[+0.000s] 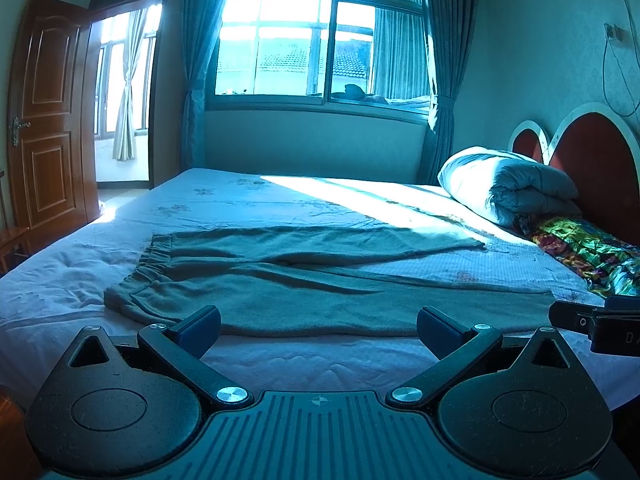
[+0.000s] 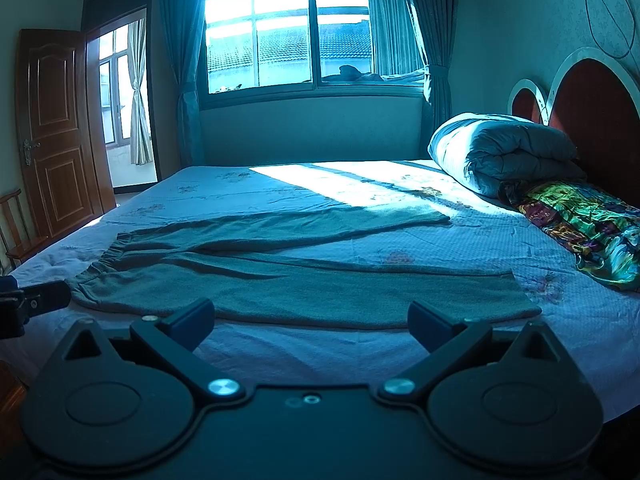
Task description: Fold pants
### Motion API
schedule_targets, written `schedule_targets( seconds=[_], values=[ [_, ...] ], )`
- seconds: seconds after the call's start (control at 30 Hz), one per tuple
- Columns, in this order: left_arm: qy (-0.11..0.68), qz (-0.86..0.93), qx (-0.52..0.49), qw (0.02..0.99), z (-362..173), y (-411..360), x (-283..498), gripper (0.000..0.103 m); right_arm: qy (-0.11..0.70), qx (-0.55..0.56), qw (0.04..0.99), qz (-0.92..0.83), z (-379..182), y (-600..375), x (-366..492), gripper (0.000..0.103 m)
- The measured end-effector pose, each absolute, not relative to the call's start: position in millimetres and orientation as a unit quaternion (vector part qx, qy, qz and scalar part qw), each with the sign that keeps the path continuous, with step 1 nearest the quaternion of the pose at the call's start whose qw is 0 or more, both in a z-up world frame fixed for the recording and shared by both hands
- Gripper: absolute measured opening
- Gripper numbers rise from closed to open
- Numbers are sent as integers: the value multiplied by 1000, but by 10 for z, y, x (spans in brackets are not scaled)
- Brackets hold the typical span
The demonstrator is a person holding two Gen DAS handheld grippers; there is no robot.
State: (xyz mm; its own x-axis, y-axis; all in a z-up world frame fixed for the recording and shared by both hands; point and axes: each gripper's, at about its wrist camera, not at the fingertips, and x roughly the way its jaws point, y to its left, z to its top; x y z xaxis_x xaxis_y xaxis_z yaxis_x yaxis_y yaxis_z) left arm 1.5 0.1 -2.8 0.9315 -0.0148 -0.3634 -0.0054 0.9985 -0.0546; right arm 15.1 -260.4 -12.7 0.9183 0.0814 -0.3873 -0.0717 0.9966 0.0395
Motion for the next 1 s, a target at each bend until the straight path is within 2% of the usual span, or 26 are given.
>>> schedule_targets(
  seconds=[0.6, 0.8, 1.0],
  values=[
    [194, 17, -43, 980, -51, 107, 88, 103, 193, 12, 979, 58, -77, -2610, 184, 97],
    [208, 38, -99, 972, -23, 710, 641, 103, 174, 31, 979, 107, 231, -2779, 788, 97],
    [206, 48, -85, 974, 136, 1262, 1291, 103, 174, 11, 979, 108, 322, -2841, 1361, 97]
  ],
)
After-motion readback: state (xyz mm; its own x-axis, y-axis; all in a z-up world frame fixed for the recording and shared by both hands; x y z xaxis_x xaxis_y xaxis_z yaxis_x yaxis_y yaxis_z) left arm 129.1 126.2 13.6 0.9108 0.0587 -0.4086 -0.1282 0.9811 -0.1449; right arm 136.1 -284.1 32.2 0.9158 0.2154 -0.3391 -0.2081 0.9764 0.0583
